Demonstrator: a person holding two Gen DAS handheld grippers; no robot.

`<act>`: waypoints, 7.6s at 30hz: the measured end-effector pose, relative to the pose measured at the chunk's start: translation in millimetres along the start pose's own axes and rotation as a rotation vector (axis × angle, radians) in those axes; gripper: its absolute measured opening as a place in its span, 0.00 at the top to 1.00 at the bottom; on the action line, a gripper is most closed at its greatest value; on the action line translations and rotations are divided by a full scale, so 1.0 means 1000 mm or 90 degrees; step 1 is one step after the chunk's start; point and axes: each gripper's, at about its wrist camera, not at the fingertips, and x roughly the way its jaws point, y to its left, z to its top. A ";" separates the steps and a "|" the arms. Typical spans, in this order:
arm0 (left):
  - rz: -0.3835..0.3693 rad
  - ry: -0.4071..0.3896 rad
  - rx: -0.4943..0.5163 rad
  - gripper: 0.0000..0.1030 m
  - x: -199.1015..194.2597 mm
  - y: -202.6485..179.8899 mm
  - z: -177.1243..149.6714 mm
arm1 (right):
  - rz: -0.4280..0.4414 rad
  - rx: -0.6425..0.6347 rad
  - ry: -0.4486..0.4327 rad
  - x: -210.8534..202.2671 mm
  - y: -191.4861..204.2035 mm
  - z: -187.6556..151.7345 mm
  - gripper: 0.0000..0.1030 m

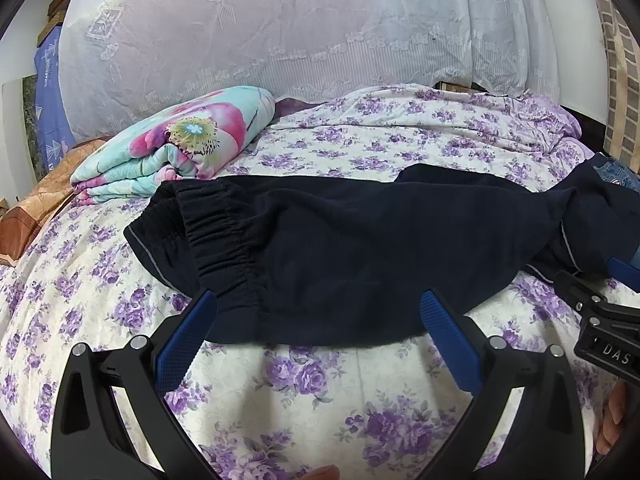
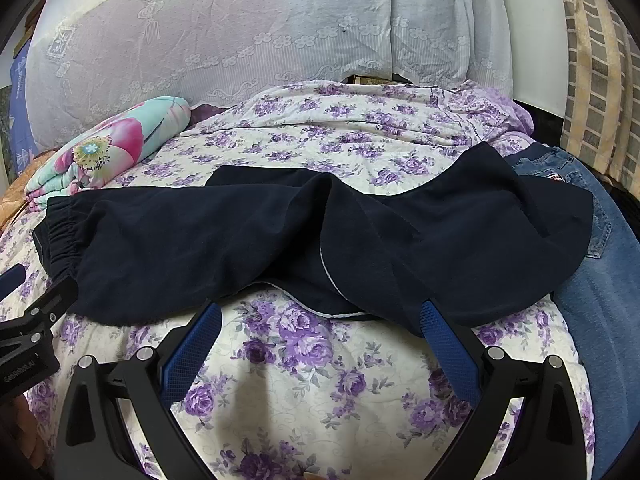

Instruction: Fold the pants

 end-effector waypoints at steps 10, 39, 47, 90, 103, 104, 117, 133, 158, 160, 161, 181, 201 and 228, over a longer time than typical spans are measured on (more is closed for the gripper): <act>0.001 0.011 -0.004 0.04 0.004 0.001 0.000 | 0.002 0.009 0.004 0.000 -0.006 0.003 0.03; 0.003 0.014 -0.005 0.04 0.006 0.006 -0.001 | 0.005 0.012 0.019 0.006 -0.001 0.001 0.03; 0.000 0.024 -0.008 0.04 0.010 0.007 -0.003 | 0.007 0.015 0.026 0.008 -0.002 0.000 0.03; -0.342 0.192 -0.462 0.10 0.075 0.133 -0.023 | 0.195 0.324 0.078 -0.002 -0.128 -0.039 0.03; -0.359 0.233 -0.560 0.85 0.093 0.132 -0.033 | 0.173 0.308 0.072 0.004 -0.126 -0.035 0.03; -0.369 0.223 -0.558 0.86 0.084 0.135 -0.034 | 0.174 0.309 0.071 0.003 -0.127 -0.036 0.03; -0.322 0.160 -0.536 0.89 -0.066 0.244 -0.151 | 0.241 0.342 0.048 -0.029 -0.145 -0.052 0.06; -0.259 0.101 -0.478 0.86 -0.068 0.235 -0.145 | 0.267 0.599 0.132 0.026 -0.238 -0.044 0.59; -0.098 0.083 -0.454 0.47 -0.130 0.296 -0.140 | 0.143 0.249 0.128 -0.142 -0.229 -0.078 0.58; -0.017 0.045 -0.420 0.34 -0.149 0.301 -0.125 | 0.074 0.226 0.066 -0.157 -0.238 -0.054 0.57; 0.001 0.037 -0.403 0.33 -0.151 0.302 -0.113 | 0.067 0.221 0.057 -0.157 -0.240 -0.044 0.56; -0.139 0.176 -0.323 0.42 0.066 0.241 -0.021 | 0.183 0.314 0.144 0.102 -0.190 0.112 0.86; -0.228 0.141 -0.421 0.53 0.056 0.261 -0.041 | 0.142 0.377 0.139 -0.048 -0.322 0.004 0.44; -0.243 0.127 -0.449 0.49 0.052 0.266 -0.043 | 0.187 0.190 0.044 -0.167 -0.291 -0.043 0.70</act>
